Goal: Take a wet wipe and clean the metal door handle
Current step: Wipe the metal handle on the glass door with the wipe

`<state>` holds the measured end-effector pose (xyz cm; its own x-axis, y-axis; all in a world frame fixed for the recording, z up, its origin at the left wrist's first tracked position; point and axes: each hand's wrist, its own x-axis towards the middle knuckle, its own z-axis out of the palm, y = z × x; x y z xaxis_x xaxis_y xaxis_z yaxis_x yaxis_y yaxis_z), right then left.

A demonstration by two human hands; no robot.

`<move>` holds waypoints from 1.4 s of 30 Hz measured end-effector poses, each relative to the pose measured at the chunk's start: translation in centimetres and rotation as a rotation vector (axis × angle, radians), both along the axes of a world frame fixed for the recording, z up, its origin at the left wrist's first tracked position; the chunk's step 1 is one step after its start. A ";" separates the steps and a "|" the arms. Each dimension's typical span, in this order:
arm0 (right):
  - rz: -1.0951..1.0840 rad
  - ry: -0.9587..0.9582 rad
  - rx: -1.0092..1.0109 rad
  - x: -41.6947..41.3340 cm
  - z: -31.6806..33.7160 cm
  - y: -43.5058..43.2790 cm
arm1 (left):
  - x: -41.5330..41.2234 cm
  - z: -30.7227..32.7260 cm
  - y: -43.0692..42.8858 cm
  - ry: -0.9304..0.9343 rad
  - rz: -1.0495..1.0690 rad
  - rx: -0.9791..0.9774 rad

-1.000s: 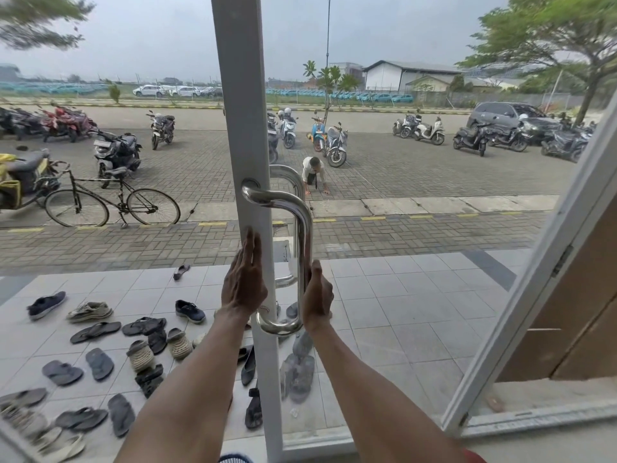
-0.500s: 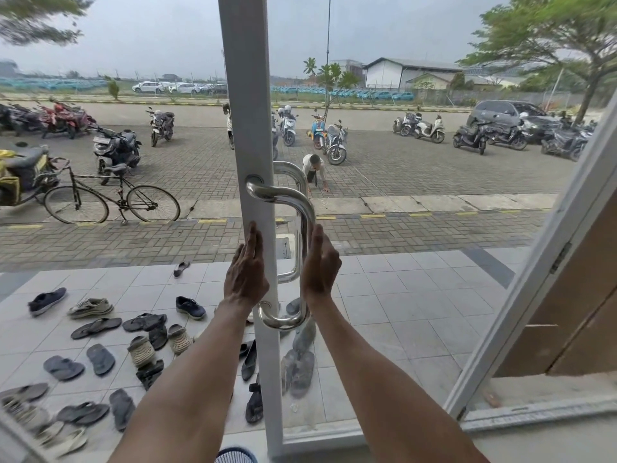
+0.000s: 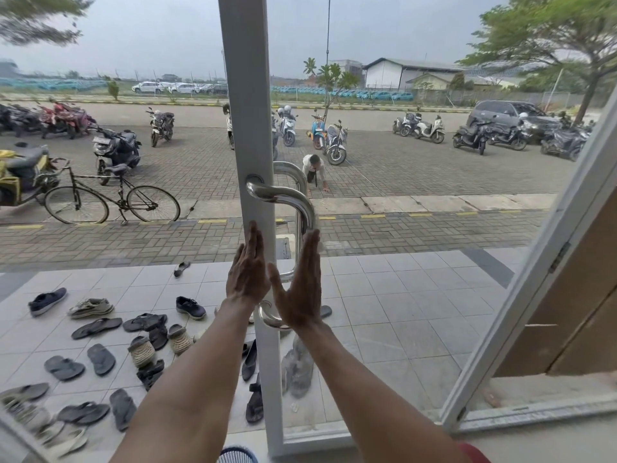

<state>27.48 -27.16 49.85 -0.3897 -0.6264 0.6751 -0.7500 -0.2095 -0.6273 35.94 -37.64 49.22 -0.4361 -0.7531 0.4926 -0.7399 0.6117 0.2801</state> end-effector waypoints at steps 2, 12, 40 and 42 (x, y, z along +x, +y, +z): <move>-0.030 0.150 0.045 -1.0 0.3 -0.1 | 0.2 0.0 -0.3 -0.008 0.006 0.007; -0.182 0.937 0.376 -6.1 -8.2 1.7 | 0.7 -0.4 -0.9 -0.071 -0.015 -0.019; -0.022 0.437 0.076 -4.5 4.0 -0.7 | -0.4 -0.5 -0.4 0.035 -0.002 0.048; 0.023 0.231 0.074 -4.0 2.0 -0.9 | -0.2 -0.3 -0.5 -0.005 0.025 0.026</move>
<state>23.50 -28.08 51.83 -0.2150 -0.6845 0.6966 -0.8711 -0.1881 -0.4537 35.74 -38.15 48.89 -0.4191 -0.7765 0.4706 -0.7562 0.5854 0.2924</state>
